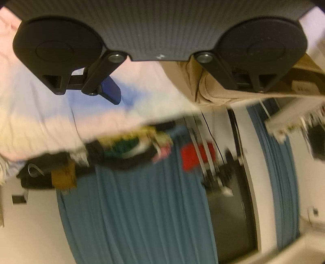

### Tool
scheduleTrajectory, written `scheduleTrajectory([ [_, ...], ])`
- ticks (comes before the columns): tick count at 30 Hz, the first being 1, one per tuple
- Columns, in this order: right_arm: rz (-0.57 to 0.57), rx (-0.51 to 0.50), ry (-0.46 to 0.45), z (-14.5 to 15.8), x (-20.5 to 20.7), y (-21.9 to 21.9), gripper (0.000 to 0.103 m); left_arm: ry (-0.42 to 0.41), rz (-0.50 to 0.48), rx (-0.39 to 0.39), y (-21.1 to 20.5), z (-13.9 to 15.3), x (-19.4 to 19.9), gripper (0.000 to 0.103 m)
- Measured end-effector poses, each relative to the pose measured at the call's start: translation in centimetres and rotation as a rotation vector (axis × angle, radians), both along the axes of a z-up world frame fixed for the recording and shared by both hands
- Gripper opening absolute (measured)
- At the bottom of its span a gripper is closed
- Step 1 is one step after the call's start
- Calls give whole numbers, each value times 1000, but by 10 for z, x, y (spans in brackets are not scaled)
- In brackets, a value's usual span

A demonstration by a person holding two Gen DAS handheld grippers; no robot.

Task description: Fold clothes

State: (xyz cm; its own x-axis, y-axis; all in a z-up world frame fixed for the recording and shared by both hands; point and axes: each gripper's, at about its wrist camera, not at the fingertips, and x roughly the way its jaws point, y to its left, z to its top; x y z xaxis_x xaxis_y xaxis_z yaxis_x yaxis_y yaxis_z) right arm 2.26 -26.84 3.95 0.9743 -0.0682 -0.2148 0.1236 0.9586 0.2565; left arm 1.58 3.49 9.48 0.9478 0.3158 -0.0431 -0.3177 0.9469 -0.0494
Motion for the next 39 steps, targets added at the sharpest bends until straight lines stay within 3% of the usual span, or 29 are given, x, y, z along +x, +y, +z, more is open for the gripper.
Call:
scheduleTrajectory([
  [6,33,-61,-204,116,-24,-1,86,-152,-19,-46,11,97,-25,98],
  [15,89,-162,-457,293,-109,-3,86,-386,-91,-47,28,274,-95,100],
  [19,98,-186,-506,355,-141,-2,86,-398,-151,-74,35,338,-115,101],
  [22,92,-205,-493,373,-143,-5,86,-353,-205,-79,39,366,-114,101],
  [25,83,-223,-467,384,-140,-9,86,-274,-263,-91,39,369,-96,102],
  [27,85,-222,-416,374,-126,-11,86,-213,-291,-104,41,357,-76,102],
  [33,83,-187,-205,298,-37,-25,86,-67,-315,-103,38,275,24,103],
  [39,58,-133,-64,226,93,-39,86,65,-278,-147,23,198,179,103],
])
